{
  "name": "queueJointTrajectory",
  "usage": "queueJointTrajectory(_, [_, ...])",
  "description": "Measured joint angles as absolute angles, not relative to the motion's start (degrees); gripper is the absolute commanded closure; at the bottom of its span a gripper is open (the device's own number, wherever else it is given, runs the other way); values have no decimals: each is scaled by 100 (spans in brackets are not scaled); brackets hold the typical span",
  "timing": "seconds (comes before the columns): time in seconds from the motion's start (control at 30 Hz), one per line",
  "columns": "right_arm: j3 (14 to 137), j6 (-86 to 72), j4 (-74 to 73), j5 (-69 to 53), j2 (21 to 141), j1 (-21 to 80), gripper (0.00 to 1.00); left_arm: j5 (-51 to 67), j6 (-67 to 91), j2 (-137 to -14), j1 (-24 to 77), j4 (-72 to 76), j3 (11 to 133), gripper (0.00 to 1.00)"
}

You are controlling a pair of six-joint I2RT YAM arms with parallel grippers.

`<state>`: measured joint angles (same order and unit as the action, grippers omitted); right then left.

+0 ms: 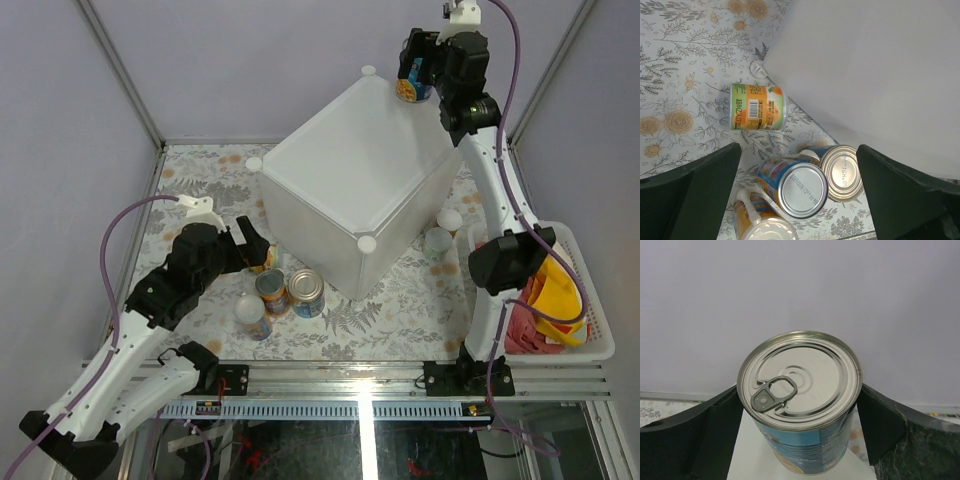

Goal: Place and organize the canned foods onto the counter

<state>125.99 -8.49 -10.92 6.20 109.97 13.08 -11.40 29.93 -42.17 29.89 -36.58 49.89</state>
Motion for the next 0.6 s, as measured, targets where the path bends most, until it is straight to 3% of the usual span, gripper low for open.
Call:
queueJointTrajectory(0.3, [14027,-1061,-1079,178,12368,1339,100,-1133,2995,-4372,2989,-3518,4989,0])
queueJointTrajectory(0.6, [14265,-1111,-1048,27,12554,1361,100,-1072,2995,-4552,2989,-3365,4989,0])
